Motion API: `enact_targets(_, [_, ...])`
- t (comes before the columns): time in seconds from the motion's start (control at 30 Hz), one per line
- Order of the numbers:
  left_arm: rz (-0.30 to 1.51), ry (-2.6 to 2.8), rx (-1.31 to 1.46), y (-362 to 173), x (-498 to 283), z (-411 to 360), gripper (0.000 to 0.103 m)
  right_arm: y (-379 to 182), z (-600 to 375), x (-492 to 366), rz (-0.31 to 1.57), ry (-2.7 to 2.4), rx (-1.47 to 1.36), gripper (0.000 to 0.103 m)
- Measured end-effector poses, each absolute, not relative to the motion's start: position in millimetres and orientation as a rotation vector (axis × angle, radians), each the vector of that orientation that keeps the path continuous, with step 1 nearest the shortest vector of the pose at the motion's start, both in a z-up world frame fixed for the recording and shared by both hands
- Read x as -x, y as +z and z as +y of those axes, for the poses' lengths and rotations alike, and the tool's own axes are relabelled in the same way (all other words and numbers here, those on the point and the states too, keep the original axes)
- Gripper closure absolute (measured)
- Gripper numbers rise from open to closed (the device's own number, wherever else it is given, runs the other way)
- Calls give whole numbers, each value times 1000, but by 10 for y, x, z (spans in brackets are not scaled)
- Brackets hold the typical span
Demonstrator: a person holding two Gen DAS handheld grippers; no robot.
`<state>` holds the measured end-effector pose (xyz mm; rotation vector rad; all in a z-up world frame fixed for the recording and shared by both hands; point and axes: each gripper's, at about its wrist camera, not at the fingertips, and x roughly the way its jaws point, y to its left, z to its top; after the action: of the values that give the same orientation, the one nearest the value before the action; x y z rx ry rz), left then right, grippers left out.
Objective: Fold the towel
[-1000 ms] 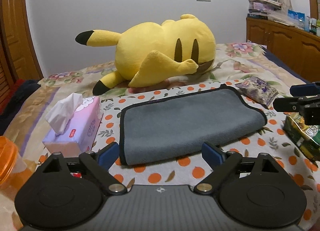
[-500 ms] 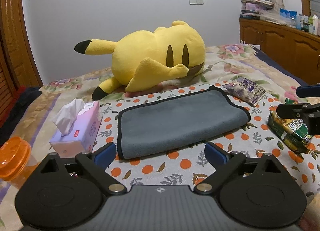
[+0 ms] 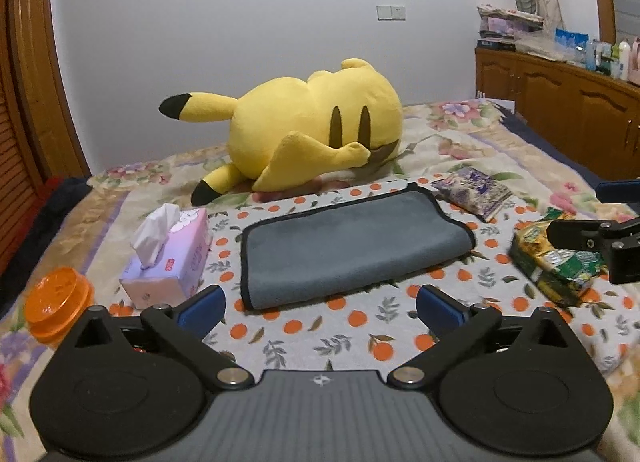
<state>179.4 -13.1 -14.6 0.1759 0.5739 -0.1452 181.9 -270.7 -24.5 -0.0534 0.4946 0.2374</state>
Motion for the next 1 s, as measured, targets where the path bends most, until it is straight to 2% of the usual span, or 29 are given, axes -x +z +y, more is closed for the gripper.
enact_targets(0.67, [570, -107, -120, 295, -1312, -15, 0, 118, -2814, -1492, 479, 243, 23, 0])
enact_targets(1.0, [557, -103, -136, 350, -1001, -1, 0, 176, -2828, -1248, 461, 233, 9, 0])
